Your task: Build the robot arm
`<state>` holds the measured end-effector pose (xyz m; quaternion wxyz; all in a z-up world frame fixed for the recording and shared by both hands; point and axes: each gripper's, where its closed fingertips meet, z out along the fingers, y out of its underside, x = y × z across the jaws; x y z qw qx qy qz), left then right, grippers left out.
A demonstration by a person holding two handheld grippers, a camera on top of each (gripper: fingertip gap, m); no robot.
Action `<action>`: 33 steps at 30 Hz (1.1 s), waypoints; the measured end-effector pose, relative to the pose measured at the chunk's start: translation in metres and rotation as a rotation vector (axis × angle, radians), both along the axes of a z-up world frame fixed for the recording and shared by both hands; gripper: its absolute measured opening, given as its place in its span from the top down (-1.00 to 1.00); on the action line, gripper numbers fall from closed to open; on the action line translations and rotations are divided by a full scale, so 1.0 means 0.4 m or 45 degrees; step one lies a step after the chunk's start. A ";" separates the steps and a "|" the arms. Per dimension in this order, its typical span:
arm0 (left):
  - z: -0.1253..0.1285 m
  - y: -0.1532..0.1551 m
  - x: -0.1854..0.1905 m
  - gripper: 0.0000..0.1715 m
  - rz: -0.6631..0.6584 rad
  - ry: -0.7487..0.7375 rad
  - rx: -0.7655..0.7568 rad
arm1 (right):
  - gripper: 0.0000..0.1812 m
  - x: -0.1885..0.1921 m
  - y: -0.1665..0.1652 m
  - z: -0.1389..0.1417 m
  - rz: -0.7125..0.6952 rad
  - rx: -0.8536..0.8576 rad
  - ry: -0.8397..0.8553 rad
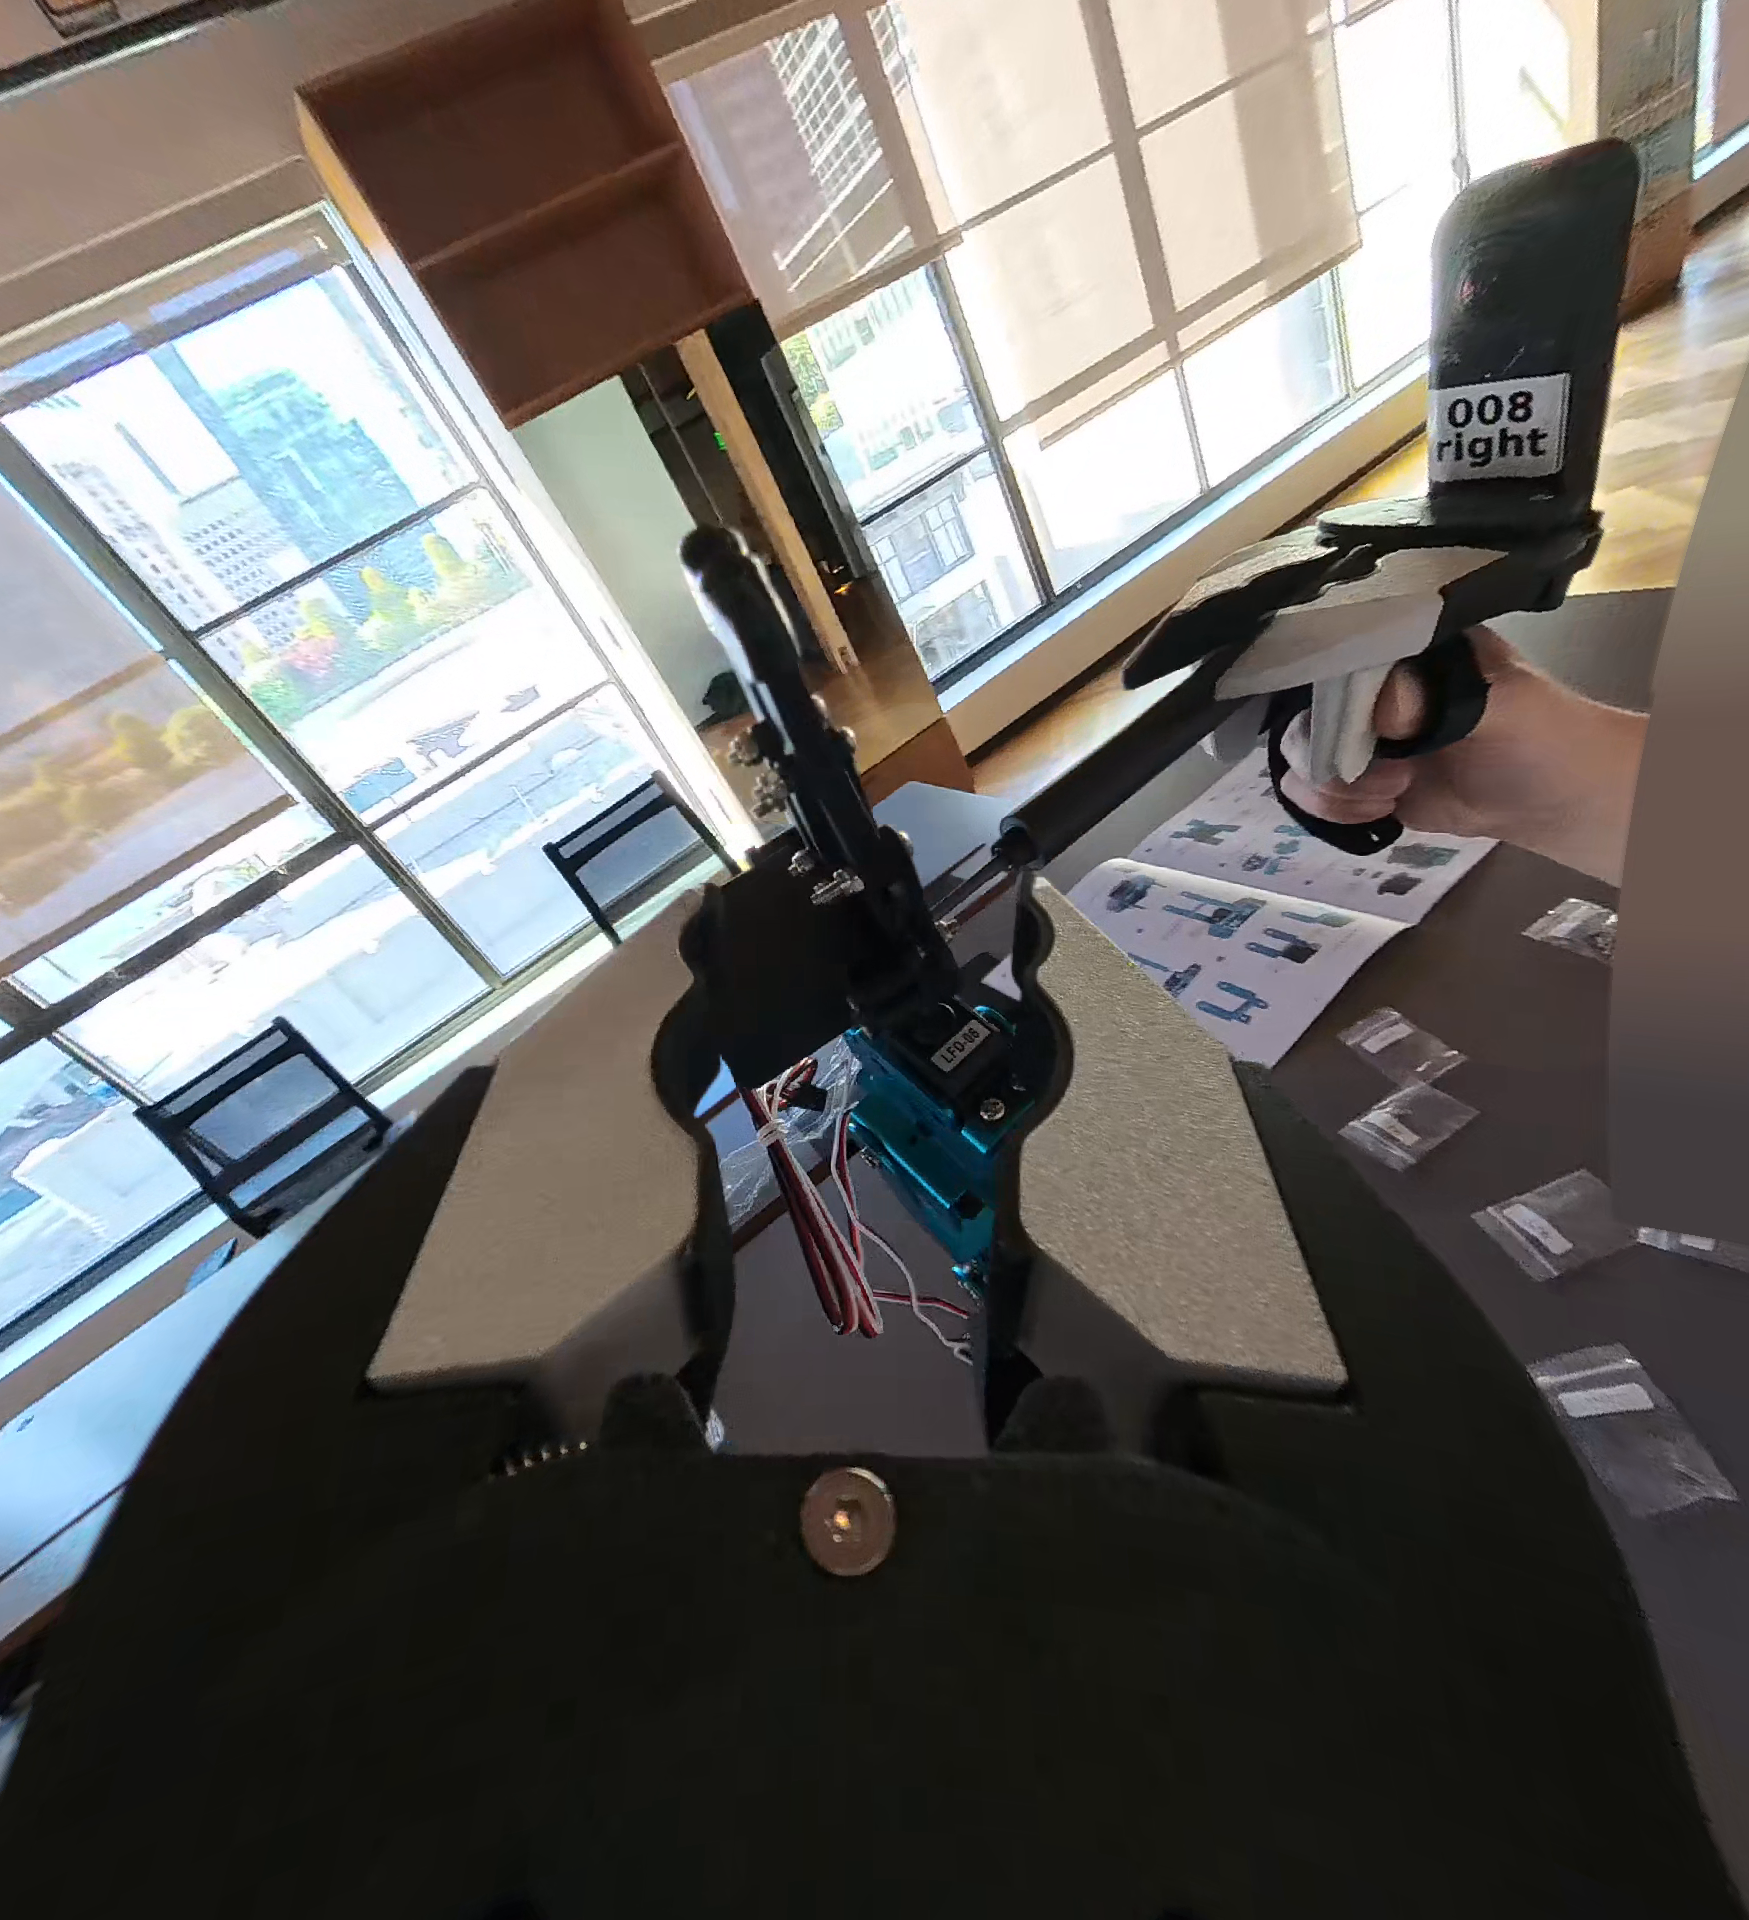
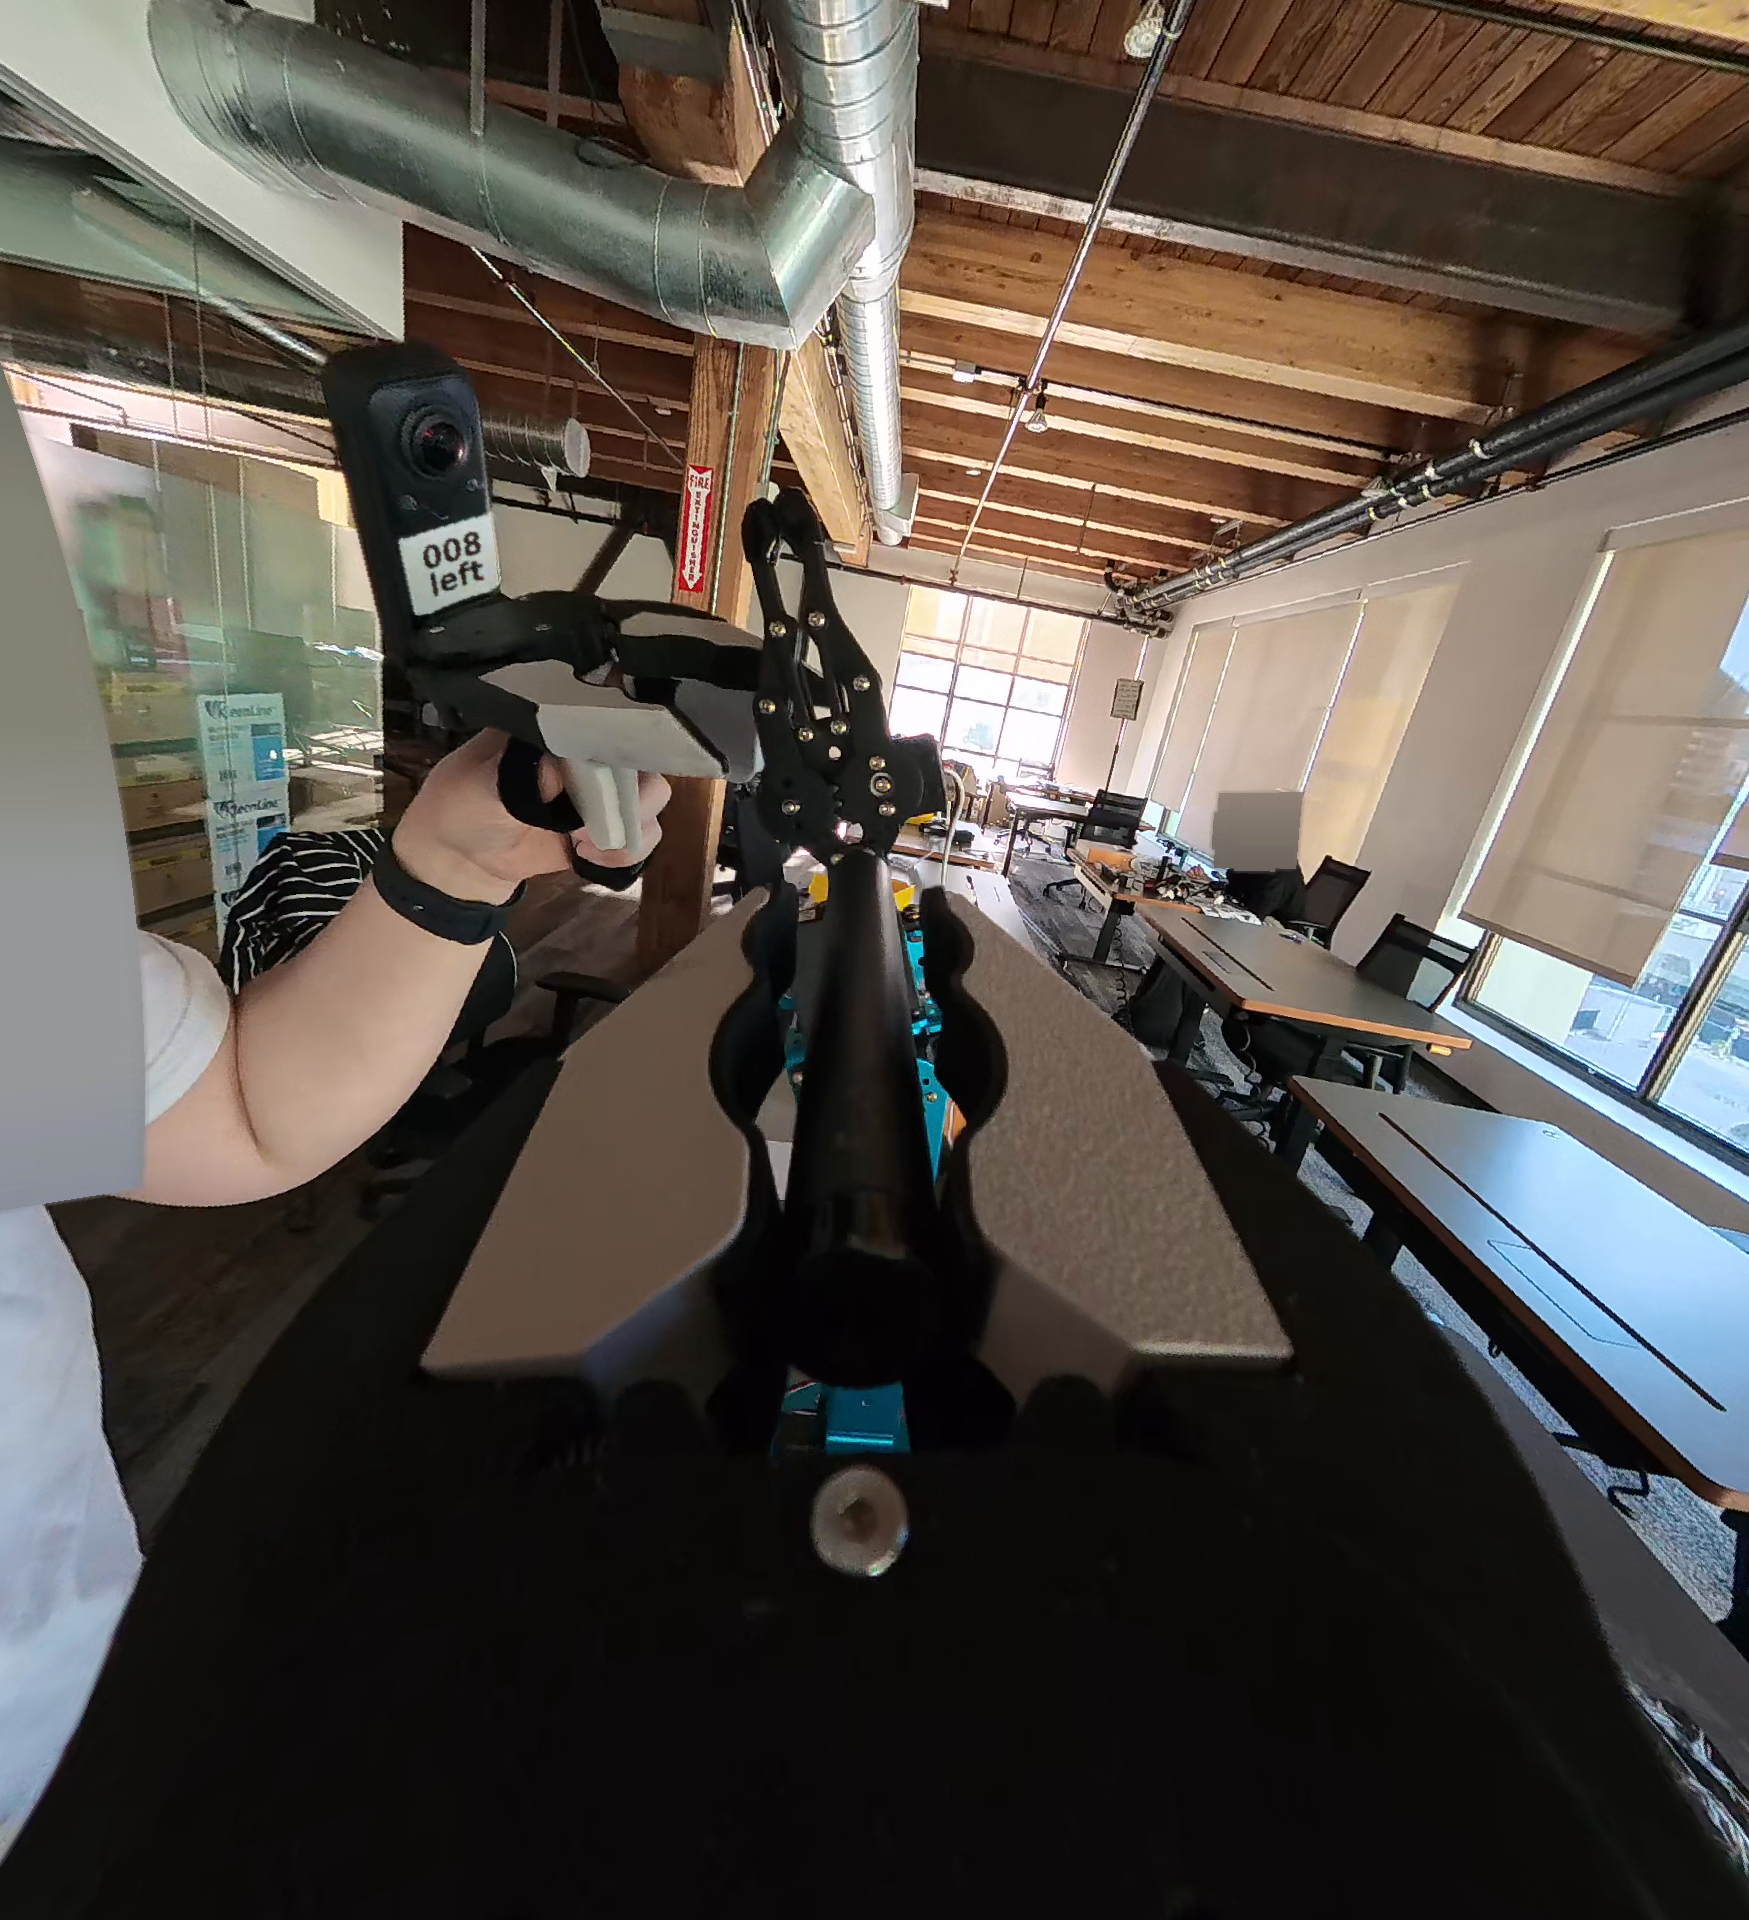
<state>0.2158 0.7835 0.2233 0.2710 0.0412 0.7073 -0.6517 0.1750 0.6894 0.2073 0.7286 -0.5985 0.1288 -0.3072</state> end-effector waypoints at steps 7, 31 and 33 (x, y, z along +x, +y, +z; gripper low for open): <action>-0.006 0.010 0.017 0.37 0.006 0.029 0.001 | 0.74 0.005 -0.002 0.000 0.003 0.010 -0.004; -0.032 -0.012 0.000 0.54 -0.019 -0.015 0.009 | 0.74 0.007 0.003 -0.013 -0.046 0.094 0.103; -0.032 -0.016 0.001 0.56 0.014 -0.058 0.006 | 0.73 0.007 0.002 -0.013 -0.058 0.127 0.153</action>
